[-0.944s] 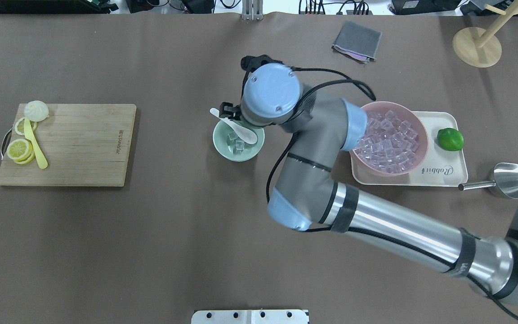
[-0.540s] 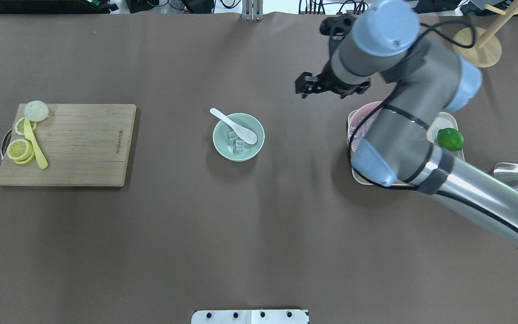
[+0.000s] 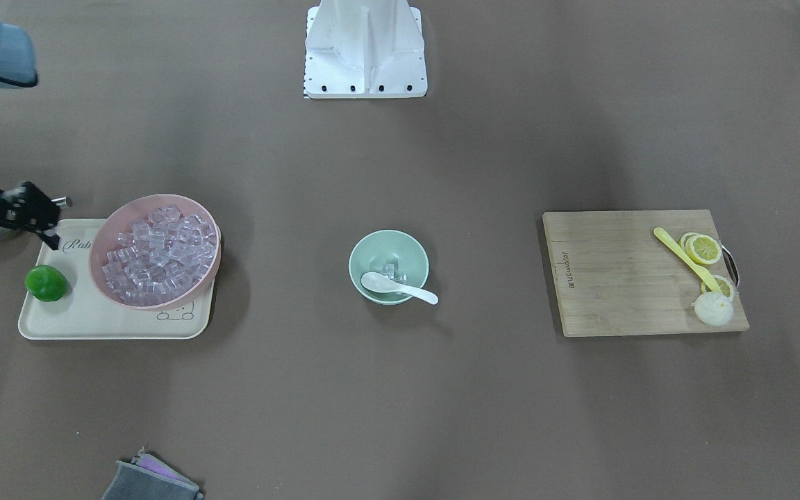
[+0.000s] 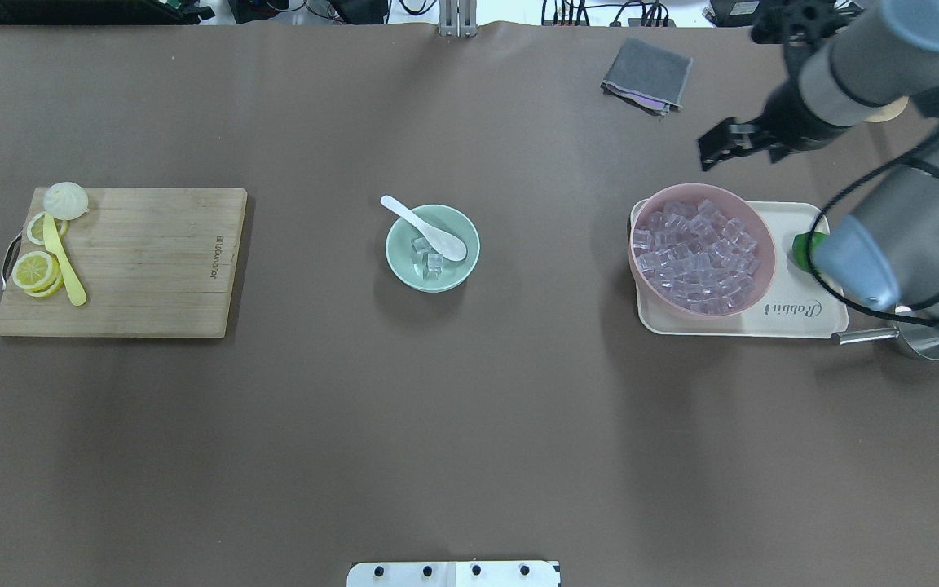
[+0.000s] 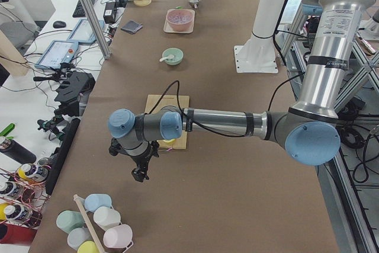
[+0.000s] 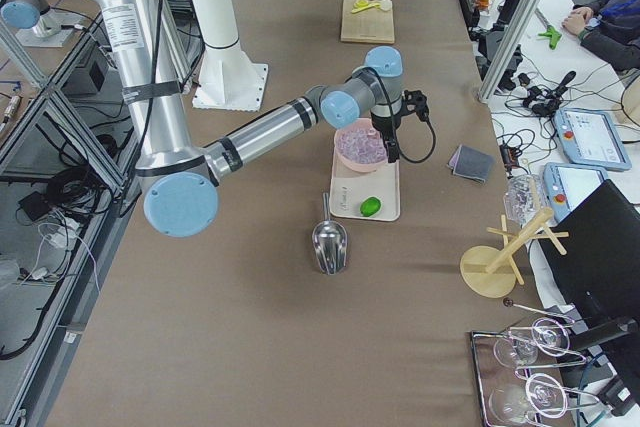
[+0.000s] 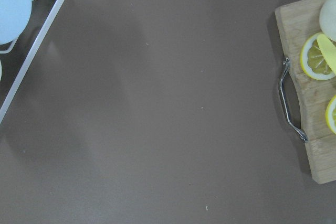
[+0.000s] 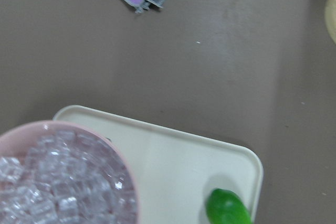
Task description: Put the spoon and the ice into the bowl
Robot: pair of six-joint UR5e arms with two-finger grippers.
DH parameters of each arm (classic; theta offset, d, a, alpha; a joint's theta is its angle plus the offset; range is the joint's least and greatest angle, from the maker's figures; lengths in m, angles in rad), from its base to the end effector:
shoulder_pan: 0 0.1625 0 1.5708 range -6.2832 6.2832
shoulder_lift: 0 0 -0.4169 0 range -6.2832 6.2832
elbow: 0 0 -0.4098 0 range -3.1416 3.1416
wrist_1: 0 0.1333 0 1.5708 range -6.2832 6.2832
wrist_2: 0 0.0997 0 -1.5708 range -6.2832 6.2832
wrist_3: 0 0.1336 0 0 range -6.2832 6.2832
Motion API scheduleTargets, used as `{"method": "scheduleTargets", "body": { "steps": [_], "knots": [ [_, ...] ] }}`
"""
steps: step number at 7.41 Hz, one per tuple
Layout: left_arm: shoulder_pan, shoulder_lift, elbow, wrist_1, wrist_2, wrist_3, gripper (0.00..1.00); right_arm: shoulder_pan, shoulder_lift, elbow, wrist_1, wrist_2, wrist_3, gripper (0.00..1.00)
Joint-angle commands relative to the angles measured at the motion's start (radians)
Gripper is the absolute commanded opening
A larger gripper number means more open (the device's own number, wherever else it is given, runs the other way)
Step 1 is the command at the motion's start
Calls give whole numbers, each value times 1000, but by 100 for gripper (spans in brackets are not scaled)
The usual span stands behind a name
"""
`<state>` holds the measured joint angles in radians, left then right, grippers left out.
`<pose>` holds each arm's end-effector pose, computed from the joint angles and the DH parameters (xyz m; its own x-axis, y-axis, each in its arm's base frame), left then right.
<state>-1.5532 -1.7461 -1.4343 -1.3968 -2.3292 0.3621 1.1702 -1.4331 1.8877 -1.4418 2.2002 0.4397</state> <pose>-0.0314 -0.5686 0.6666 0.6741 0.2762 -0.6850 -0.2740 0.9548 0.1154 -0.1712 -0.5444 0.4307 0.6976 -0.2284 0.6791 0.0315 0.9567 0.2895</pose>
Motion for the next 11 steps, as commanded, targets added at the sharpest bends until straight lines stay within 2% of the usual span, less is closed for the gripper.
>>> {"method": "scheduleTargets", "body": {
  "steps": [1,4,6,9,10,11],
  "knots": [
    [-28,29,0,-2,2,6,99,177,-211,34,0,61,-314,100],
    [-33,43,-3,-2,1,6,99,371,-398,28,-8,65,-574,100],
    [-34,68,-29,-11,-9,0,99,422,-458,28,-12,43,-564,100],
    [-35,95,-131,-7,2,-3,99,424,-461,2,-2,47,-480,100],
    [-33,150,-188,-22,-1,0,99,424,-463,2,-2,41,-481,100],
    [-33,160,-192,-30,1,1,99,424,-481,-4,-3,47,-477,100]
  ]
}}
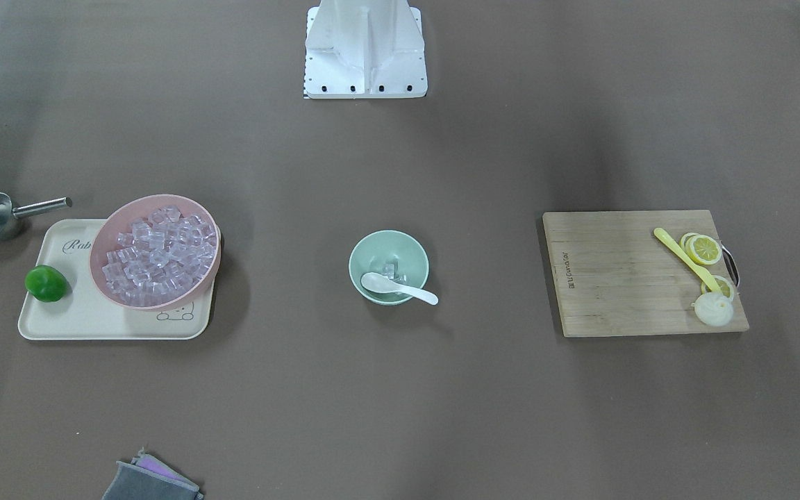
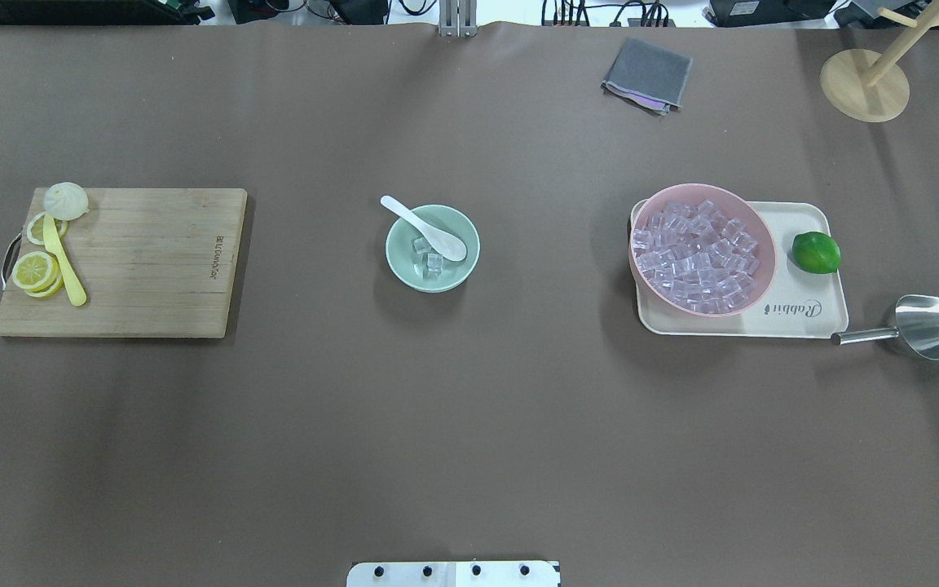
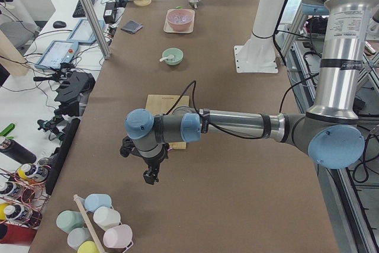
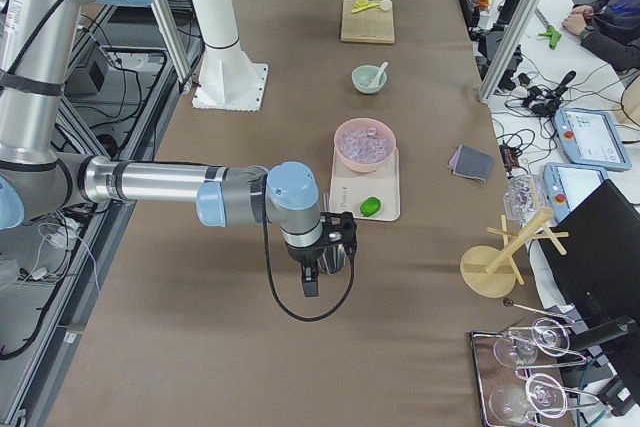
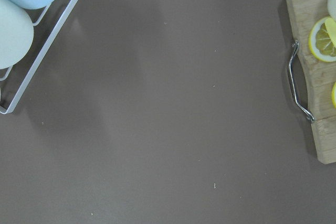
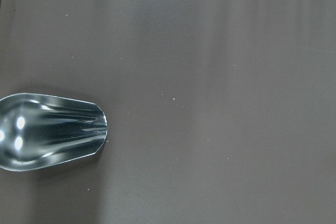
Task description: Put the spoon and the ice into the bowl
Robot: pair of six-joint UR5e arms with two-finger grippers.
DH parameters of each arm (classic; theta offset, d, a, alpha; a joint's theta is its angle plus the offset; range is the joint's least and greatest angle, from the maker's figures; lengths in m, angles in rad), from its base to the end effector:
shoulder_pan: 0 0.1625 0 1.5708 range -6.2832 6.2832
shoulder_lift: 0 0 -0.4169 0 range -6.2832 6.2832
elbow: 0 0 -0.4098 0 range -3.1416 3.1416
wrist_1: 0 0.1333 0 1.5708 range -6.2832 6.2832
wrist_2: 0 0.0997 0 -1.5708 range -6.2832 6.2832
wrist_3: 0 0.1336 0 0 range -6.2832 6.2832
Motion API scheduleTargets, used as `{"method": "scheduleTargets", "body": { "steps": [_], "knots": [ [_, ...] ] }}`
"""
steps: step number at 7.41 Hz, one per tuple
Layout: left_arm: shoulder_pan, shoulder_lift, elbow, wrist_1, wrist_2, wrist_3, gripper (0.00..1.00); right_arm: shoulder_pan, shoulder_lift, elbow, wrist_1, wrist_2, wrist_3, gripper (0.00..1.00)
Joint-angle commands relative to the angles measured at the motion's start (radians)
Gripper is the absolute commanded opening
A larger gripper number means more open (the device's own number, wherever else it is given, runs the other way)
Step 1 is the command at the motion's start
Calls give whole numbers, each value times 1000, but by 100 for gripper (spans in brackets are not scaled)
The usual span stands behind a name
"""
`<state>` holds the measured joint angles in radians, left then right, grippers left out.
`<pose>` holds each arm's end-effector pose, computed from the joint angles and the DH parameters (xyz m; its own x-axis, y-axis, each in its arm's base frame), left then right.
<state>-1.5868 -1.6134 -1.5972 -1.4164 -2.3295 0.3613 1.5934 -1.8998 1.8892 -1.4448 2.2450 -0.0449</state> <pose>-0.0497 -0.5169 0.6559 0.6835 0.2864 -0.6714 -0.2413 0.9568 0.1625 0.0586 -0.3849 0.6536 0.7829 -0.0987 0.6143 0.0127 0.9897 0.1429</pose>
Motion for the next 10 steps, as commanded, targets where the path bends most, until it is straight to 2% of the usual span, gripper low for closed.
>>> {"method": "scheduleTargets", "body": {
  "steps": [1,7,8,9,10],
  "knots": [
    [-1,29,-30,-10,1,1,99,2,-18,-19,1,-1,4,100],
    [1,41,-29,-10,2,2,99,3,-7,-7,-6,-12,5,100],
    [-1,49,-32,-10,2,2,99,3,-7,-7,-11,4,8,100],
    [1,49,-30,-10,2,2,99,3,-7,-19,-12,69,19,100],
    [1,50,-30,-10,1,2,99,3,-5,-15,-9,99,122,100]
  ]
}}
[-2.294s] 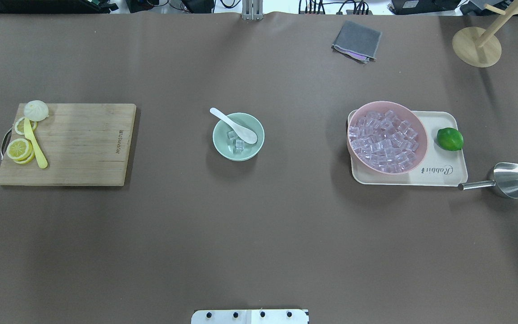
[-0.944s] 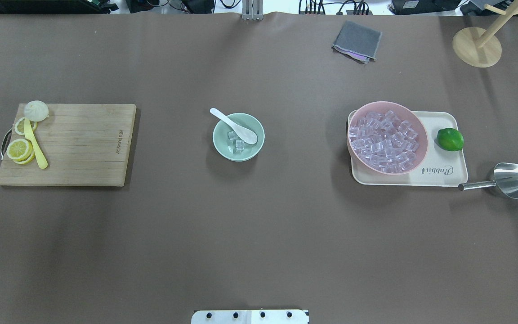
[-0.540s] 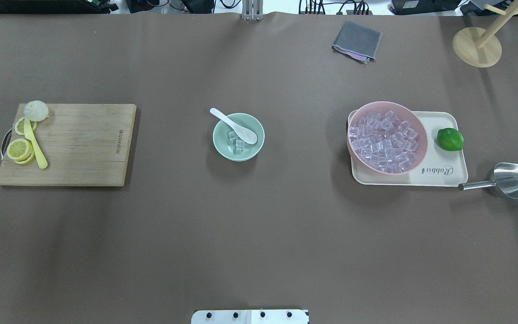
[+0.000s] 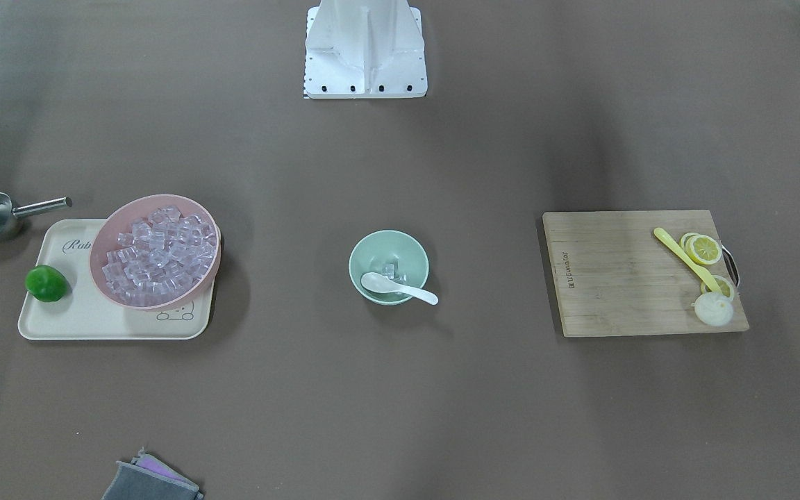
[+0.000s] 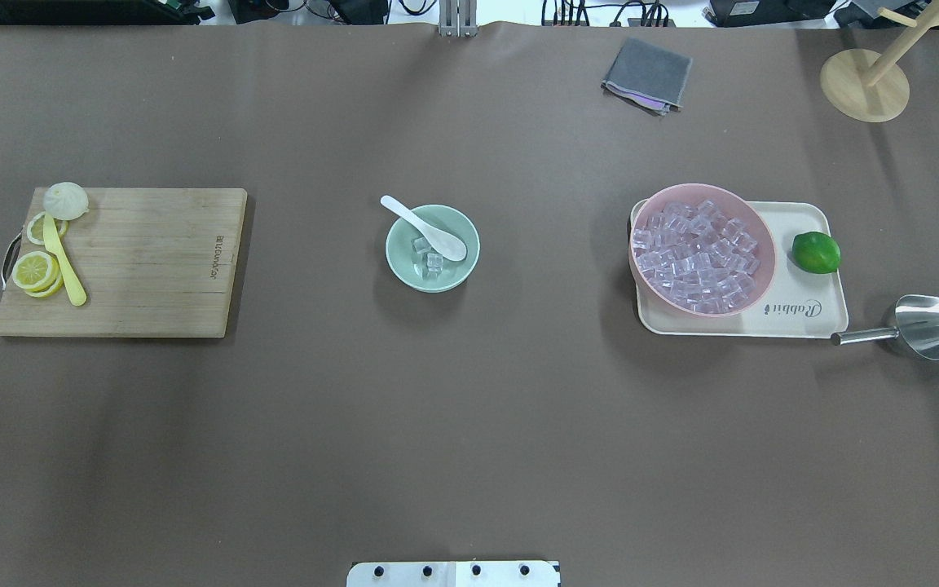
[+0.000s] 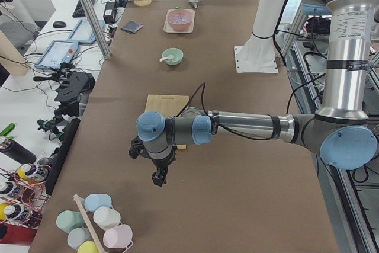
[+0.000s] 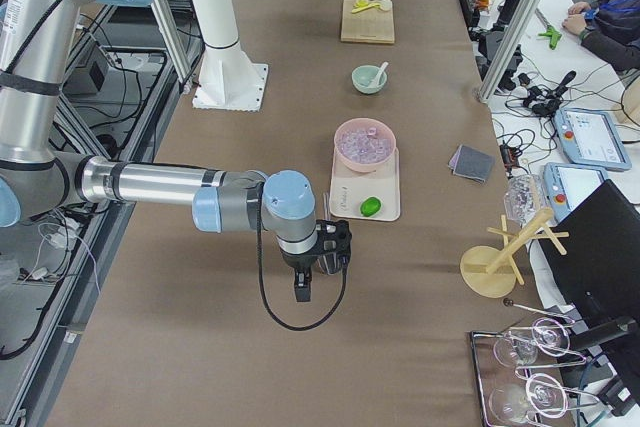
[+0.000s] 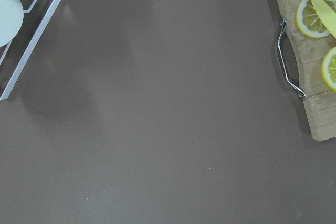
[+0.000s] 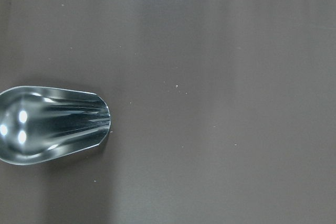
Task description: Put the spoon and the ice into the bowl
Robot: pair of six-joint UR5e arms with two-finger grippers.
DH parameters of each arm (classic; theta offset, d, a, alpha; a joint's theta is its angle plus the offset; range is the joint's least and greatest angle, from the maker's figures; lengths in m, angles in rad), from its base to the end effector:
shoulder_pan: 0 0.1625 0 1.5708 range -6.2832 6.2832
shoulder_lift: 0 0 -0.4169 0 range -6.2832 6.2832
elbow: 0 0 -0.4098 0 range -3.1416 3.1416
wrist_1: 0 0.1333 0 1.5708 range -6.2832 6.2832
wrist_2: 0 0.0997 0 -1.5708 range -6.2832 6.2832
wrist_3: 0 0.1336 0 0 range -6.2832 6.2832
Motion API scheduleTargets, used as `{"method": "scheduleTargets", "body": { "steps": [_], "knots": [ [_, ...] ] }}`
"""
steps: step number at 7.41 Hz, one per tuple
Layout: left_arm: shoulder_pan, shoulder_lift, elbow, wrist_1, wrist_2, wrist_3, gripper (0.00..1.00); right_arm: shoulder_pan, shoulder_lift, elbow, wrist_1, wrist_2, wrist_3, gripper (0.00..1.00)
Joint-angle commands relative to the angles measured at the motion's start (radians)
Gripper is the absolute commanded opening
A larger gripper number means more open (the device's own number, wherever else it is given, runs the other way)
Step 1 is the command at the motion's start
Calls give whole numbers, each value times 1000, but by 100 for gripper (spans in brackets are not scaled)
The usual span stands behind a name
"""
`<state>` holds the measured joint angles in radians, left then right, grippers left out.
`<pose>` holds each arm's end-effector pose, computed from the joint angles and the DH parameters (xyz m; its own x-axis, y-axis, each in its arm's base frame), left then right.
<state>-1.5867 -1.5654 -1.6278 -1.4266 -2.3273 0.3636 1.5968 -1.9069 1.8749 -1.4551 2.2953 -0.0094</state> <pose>-0.0495 -0.4966 0.6642 0.6843 0.2840 -0.6716 -0.2435 0.9572 0.1566 0.0546 -0.3785 0.6605 0.7502 -0.0453 0.6596 -0.0189 0.9958 0.0898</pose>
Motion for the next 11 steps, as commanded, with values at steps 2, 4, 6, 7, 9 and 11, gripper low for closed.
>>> {"method": "scheduleTargets", "body": {
  "steps": [2,4,6,7,9,11],
  "knots": [
    [-1,2,-1,0,0,0,99,-2,3,-16,10,55,158,100],
    [1,2,-1,0,-1,0,99,-2,3,-26,12,55,158,100],
    [1,1,-1,0,0,0,99,-2,3,-26,12,55,158,100],
    [1,2,-1,0,0,0,99,-2,3,-26,12,55,160,100],
    [1,2,-3,0,-1,0,99,-2,5,-25,13,55,160,100],
    [1,1,-3,0,-1,0,99,-3,6,-25,13,55,158,100]
  ]
}}
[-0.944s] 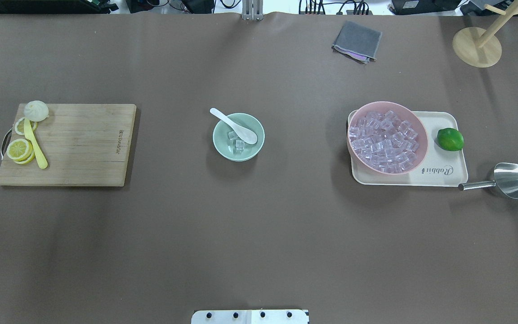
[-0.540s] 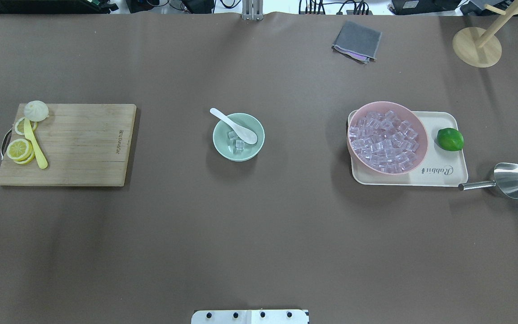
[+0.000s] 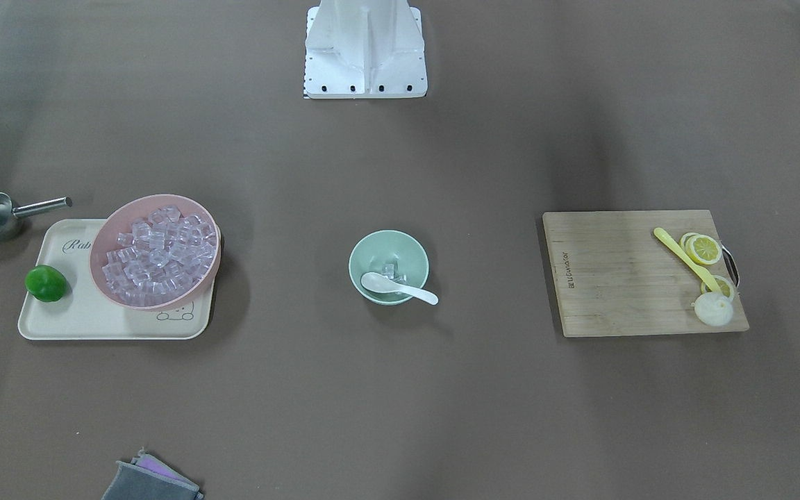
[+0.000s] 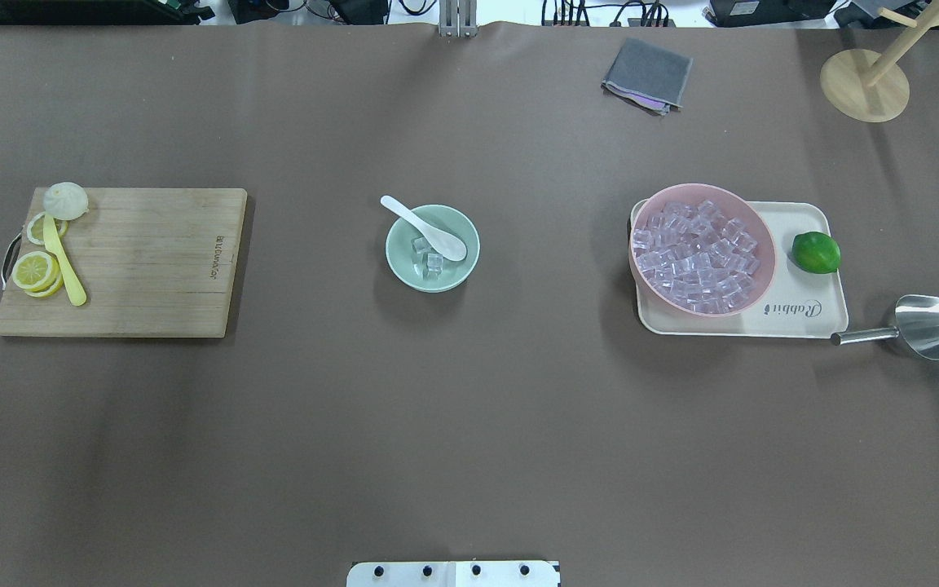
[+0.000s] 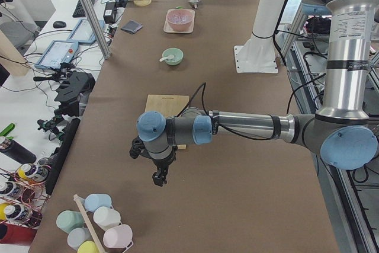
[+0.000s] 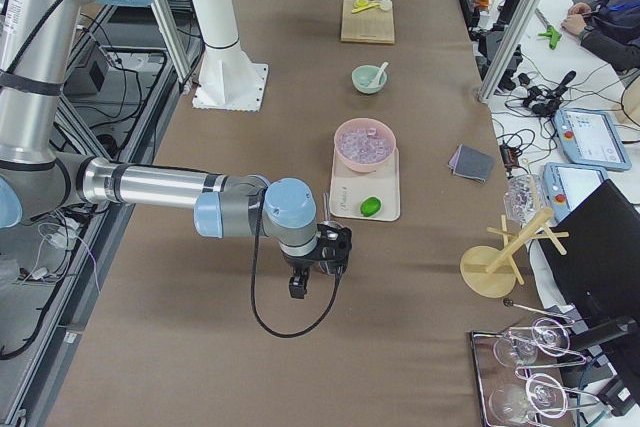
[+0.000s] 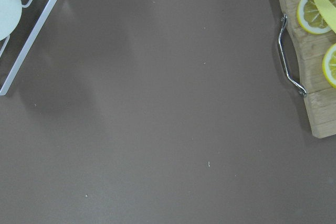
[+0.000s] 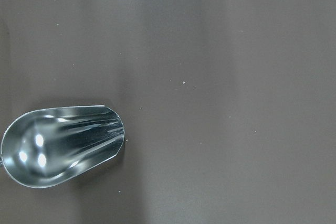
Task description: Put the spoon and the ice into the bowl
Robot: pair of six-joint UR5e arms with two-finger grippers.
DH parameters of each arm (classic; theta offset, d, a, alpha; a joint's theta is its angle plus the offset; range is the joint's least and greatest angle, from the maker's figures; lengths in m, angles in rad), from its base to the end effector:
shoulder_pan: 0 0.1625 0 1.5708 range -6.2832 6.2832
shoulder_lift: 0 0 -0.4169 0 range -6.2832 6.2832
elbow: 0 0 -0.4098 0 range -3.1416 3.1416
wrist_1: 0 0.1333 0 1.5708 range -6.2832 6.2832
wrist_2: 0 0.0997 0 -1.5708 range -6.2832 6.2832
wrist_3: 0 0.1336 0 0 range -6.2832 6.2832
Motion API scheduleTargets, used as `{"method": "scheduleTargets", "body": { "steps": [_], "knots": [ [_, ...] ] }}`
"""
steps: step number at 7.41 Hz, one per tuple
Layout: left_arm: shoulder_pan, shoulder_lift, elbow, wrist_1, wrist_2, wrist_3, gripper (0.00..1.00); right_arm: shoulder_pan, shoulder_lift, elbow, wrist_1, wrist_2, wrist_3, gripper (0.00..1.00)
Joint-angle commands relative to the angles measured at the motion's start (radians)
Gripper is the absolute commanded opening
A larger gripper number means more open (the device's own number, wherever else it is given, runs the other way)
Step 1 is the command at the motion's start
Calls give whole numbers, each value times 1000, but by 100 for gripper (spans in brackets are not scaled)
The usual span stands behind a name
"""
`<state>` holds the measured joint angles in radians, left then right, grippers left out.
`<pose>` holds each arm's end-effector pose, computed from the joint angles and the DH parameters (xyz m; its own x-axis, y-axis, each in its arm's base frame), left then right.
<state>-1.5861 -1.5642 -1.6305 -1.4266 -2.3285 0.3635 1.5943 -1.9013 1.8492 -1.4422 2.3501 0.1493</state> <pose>-0.0491 -0.4962 0.6634 0.6834 0.2852 -0.6720 -0.2437 0.9569 0.1583 0.0483 -0.3796 0.6653 0.7011 0.1117 0.7043 -0.1291 0.9912 -0.0287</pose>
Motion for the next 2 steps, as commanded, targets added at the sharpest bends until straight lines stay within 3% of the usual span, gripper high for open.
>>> {"method": "scheduleTargets", "body": {
  "steps": [1,2],
  "knots": [
    [0,-1,0,0,0,0,99,-2,1,1,9,0,-1,100],
    [2,-1,0,0,0,0,99,-2,1,1,22,0,-1,100]
  ]
}}
